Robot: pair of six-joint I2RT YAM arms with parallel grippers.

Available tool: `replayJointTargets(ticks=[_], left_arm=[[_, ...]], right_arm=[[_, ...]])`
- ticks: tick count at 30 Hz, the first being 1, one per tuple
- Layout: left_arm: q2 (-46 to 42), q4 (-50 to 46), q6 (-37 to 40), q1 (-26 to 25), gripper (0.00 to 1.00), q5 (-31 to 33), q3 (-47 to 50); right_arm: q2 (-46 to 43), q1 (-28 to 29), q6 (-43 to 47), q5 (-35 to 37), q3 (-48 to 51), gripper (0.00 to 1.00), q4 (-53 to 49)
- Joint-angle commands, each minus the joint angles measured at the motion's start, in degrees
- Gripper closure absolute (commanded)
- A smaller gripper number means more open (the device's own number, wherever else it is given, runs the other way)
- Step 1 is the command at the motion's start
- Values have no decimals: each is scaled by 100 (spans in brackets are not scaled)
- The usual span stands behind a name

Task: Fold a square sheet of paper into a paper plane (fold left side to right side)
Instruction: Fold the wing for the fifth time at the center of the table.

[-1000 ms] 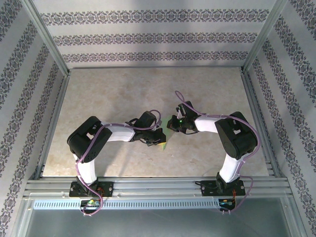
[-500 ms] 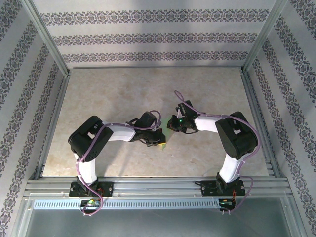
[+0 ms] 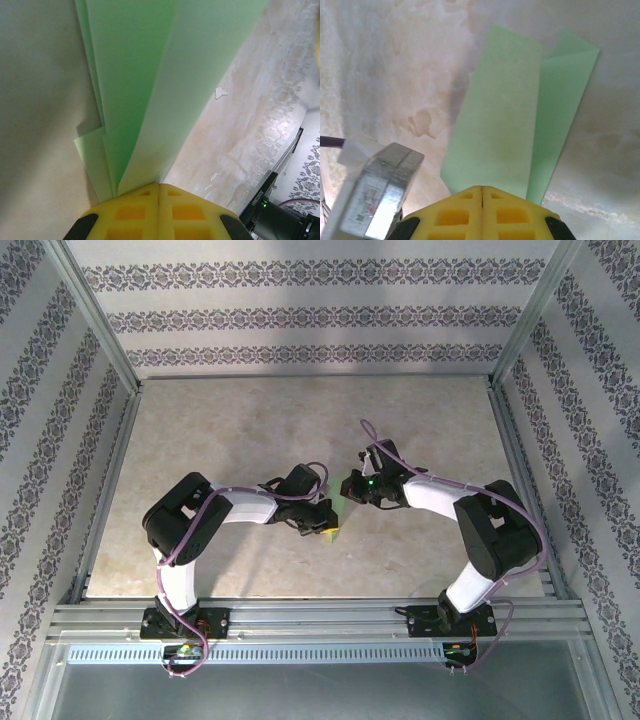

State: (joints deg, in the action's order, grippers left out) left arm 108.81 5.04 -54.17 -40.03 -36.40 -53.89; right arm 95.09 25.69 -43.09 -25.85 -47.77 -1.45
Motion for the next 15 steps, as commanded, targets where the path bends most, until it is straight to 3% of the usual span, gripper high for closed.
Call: replayJointTargets(ticks=[1, 15], left_arm=[[264, -805, 117, -49, 100, 406, 40], [307, -1266, 223, -49, 100, 503, -88]], right_arm=[[181, 108, 47, -79, 105, 100, 181], [821, -53, 397, 247, -166, 100, 164]])
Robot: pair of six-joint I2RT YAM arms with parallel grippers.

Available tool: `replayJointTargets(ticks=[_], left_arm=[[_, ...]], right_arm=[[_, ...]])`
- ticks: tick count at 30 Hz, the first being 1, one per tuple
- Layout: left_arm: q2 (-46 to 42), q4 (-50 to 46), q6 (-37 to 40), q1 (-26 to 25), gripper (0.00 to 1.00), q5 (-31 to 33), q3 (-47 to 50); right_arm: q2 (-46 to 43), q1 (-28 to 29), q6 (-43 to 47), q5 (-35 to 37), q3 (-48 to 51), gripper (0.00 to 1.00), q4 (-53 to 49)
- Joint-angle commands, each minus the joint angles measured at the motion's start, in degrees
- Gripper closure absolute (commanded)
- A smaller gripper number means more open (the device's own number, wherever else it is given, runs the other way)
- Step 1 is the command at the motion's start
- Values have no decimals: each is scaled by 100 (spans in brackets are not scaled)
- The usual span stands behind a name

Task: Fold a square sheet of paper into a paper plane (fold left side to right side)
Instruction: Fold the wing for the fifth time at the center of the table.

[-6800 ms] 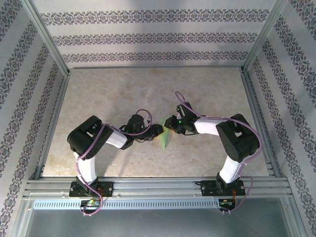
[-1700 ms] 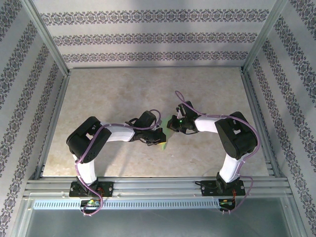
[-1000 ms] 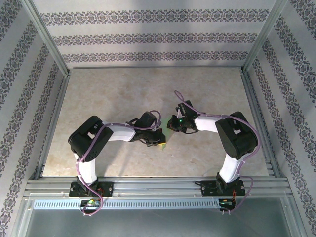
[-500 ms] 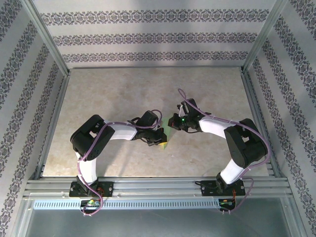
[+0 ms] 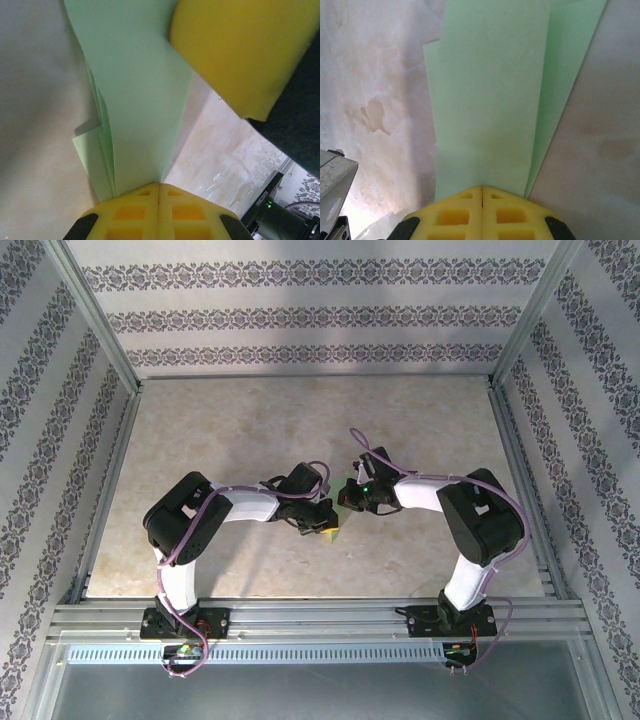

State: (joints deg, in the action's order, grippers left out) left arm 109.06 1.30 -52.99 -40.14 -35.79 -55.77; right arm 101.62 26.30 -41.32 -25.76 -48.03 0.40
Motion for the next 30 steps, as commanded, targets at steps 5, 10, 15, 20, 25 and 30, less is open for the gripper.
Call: replayJointTargets(ticks=[5, 10, 15, 20, 25, 30], left_arm=[[311, -904, 103, -38, 100, 423, 95], [327, -922, 114, -38, 100, 397, 76], [336, -929, 114, -38, 100, 389, 82], [354, -915, 111, -38, 100, 361, 75], [371, -904, 122, -38, 100, 345, 69], [371, -889, 114, -38, 100, 327, 75]], right_arm=[[260, -263, 385, 343, -213, 100, -124], [314, -389, 492, 361, -359, 100, -224], [363, -505, 568, 395, -500, 100, -304], [485, -624, 634, 405, -658, 100, -378], [617, -713, 734, 491, -873, 100, -520], [744, -834, 790, 492, -1071, 100, -590]])
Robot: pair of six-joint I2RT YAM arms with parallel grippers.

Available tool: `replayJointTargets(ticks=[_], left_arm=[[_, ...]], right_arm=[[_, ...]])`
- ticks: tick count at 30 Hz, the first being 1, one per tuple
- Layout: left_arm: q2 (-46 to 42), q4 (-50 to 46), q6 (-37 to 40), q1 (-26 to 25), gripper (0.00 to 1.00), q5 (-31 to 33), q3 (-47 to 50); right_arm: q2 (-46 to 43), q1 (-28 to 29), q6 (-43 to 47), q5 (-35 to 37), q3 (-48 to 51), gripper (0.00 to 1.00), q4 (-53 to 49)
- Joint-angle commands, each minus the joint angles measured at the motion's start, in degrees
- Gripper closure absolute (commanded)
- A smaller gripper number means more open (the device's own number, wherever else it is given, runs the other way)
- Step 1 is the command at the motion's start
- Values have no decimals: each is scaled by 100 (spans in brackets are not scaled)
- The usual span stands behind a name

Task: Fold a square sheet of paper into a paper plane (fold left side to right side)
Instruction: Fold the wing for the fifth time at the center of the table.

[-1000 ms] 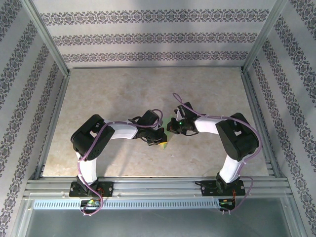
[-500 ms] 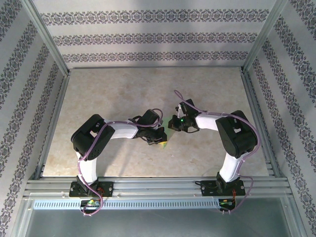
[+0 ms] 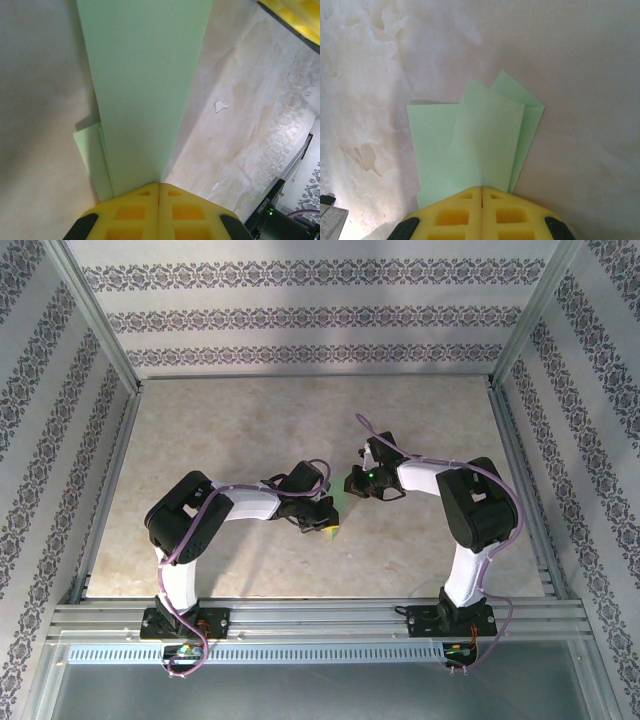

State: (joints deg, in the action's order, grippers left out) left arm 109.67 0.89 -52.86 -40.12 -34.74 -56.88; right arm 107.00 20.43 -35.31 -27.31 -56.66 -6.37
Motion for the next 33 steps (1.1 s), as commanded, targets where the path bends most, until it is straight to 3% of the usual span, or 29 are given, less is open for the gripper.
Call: replayJointTargets(ticks=[1, 23, 33], left_arm=[[316, -844, 101, -40, 100, 222, 188], [318, -709, 65, -40, 100, 161, 248], [289, -671, 74, -53, 100, 178, 273]], right_arm=[[241, -265, 222, 664, -269, 100, 34], [739, -814, 450, 484, -1229, 100, -368], [-490, -625, 273, 260, -708, 100, -569]])
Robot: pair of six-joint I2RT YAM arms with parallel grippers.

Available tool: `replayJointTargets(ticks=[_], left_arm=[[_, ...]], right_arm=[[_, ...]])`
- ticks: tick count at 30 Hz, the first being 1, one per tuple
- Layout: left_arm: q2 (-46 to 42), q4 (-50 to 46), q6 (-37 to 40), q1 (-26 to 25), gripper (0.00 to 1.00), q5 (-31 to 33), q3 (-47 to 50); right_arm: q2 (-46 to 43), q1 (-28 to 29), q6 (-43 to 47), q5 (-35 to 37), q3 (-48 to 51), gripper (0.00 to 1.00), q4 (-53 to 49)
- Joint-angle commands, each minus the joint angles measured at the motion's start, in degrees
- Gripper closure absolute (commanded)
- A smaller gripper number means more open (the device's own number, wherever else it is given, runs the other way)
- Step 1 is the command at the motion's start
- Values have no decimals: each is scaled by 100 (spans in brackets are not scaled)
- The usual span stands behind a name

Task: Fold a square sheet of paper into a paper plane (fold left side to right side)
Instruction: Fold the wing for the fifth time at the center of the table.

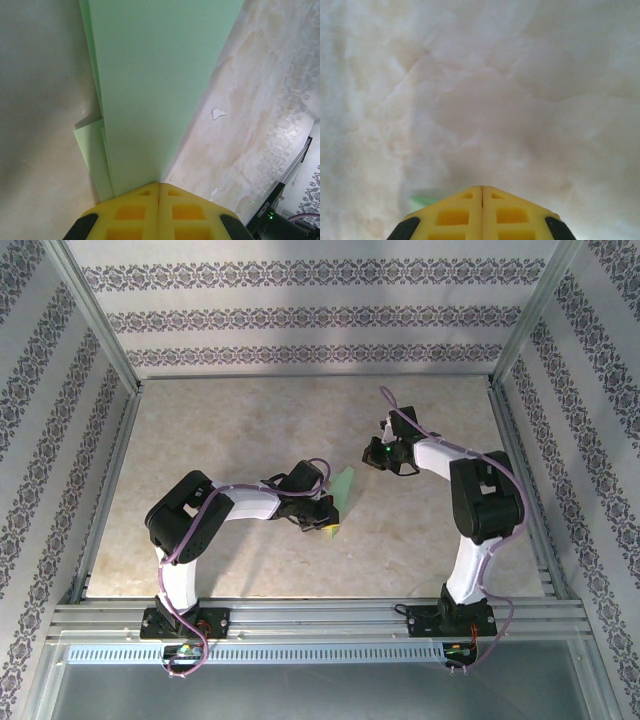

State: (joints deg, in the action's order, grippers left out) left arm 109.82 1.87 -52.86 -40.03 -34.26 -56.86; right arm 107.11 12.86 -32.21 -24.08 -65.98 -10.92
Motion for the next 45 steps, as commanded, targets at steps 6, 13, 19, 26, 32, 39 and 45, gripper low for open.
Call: replayJointTargets(ticks=[6, 13, 19, 26, 32, 39, 45], left_arm=[[233, -806, 100, -75, 100, 154, 270], [252, -803, 101, -84, 100, 148, 247], [277, -827, 108, -84, 100, 140, 223], [245, -858, 125, -101, 100, 165, 203], [-280, -513, 149, -45, 100, 267, 204], [-688, -342, 172, -31, 95, -201, -195], [-775, -570, 26, -73, 96, -361, -79]], right_arm=[[-1024, 636, -646, -382, 1095, 100, 256], [-889, 1130, -1183, -492, 1580, 100, 808], [-572, 1245, -1218, -592, 1598, 100, 969], [-289, 1245, -1137, -464, 1614, 100, 836], [-153, 1227, -1067, -392, 1783, 100, 705], [53, 1219, -1084, -526, 1936, 100, 860], [62, 1222, -1051, -469, 1974, 100, 822]])
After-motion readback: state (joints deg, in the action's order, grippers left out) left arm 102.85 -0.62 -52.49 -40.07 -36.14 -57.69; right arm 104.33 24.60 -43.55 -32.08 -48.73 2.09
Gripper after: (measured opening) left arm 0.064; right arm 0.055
